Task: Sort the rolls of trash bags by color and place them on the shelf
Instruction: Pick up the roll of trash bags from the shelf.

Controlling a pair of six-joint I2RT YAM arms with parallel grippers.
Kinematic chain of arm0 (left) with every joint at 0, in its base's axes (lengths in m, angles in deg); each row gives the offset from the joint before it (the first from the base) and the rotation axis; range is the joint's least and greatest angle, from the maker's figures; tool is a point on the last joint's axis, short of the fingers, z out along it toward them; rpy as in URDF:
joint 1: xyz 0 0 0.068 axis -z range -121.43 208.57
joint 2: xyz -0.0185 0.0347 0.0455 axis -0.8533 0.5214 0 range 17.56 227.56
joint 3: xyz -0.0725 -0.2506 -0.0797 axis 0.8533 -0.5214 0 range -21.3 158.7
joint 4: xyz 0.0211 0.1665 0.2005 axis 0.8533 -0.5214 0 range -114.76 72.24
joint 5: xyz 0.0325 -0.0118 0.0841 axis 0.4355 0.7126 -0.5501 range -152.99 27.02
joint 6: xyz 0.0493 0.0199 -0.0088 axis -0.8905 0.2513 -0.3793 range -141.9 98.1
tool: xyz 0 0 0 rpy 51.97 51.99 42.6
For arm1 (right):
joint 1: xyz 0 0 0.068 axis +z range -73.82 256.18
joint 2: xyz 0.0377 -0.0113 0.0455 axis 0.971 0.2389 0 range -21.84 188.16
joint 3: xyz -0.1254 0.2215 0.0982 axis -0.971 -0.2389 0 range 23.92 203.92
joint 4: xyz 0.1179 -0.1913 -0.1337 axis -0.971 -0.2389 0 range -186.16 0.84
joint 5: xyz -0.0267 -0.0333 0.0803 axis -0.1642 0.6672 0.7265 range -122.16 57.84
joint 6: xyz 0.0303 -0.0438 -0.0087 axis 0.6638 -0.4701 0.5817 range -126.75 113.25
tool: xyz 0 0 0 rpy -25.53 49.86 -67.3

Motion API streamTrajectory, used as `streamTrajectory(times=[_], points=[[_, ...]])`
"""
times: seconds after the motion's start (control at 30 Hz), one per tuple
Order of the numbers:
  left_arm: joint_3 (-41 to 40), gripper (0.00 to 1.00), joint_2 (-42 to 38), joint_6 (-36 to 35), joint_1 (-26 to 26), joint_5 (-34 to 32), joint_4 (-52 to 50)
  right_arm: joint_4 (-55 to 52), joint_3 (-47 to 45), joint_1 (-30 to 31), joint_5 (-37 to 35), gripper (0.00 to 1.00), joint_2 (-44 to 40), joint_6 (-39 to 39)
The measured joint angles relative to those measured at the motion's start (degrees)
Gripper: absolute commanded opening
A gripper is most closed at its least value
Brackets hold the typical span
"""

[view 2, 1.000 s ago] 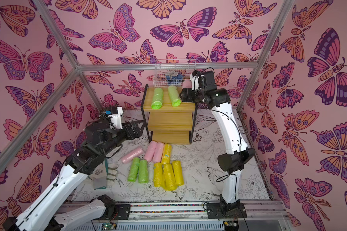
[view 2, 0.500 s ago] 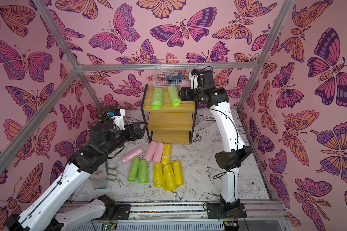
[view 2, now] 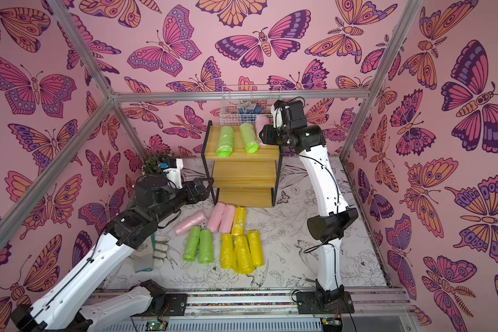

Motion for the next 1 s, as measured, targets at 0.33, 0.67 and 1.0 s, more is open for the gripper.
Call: streamTrajectory(times=[0.33, 0.67, 1.0], points=[[-0.8, 0.97, 0.1, 0.2, 0.0, 0.4, 0.5, 1.5, -0.7, 0.0, -1.1, 0.0, -1.9, 1.5], [-2.1, 0.97, -0.7, 1.1, 0.0, 0.5, 0.6, 0.6, -2.8, 0.1, -0.3, 0.63, -5.0, 3.8], [-4.4, 0.97, -3.0, 1.9, 0.0, 0.4, 0.6, 1.0, -2.8, 0.2, 0.3, 0.91, -4.4, 4.3]])
